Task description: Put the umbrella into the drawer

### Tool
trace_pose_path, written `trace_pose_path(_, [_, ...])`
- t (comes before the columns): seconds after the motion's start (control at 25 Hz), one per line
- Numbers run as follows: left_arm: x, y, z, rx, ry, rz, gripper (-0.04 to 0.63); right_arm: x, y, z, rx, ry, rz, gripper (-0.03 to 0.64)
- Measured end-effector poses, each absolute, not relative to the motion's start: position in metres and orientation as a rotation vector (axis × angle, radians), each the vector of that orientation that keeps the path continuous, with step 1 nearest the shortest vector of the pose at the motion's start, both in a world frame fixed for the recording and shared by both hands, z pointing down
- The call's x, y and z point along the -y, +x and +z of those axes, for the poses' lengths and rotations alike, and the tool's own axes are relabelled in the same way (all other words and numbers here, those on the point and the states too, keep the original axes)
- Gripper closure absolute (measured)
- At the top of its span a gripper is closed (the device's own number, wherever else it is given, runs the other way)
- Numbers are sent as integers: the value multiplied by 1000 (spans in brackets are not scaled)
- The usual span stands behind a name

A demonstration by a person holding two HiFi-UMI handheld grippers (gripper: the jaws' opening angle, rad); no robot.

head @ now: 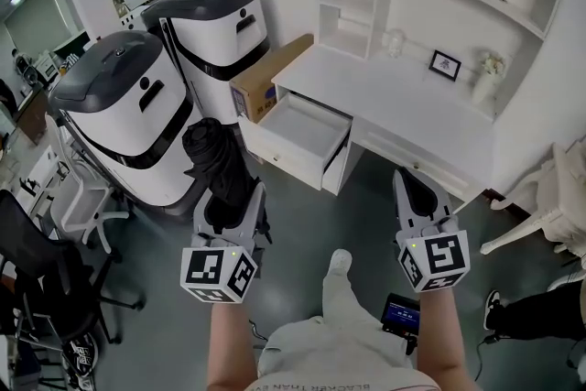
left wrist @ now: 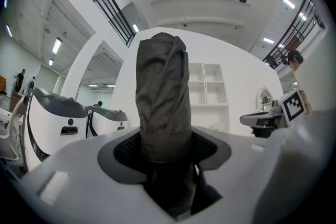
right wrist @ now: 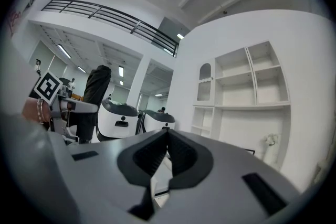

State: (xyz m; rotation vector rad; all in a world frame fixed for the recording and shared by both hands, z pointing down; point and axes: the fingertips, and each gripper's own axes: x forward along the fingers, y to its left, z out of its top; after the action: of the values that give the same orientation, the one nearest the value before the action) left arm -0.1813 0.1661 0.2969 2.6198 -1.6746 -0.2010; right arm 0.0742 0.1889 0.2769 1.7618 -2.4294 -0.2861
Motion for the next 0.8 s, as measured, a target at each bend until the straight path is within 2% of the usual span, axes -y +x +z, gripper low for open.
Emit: trace_pose_path(0.8, [10, -124, 299, 1724, 2591, -142, 347, 0, 137, 293, 2467, 1740, -218, 609])
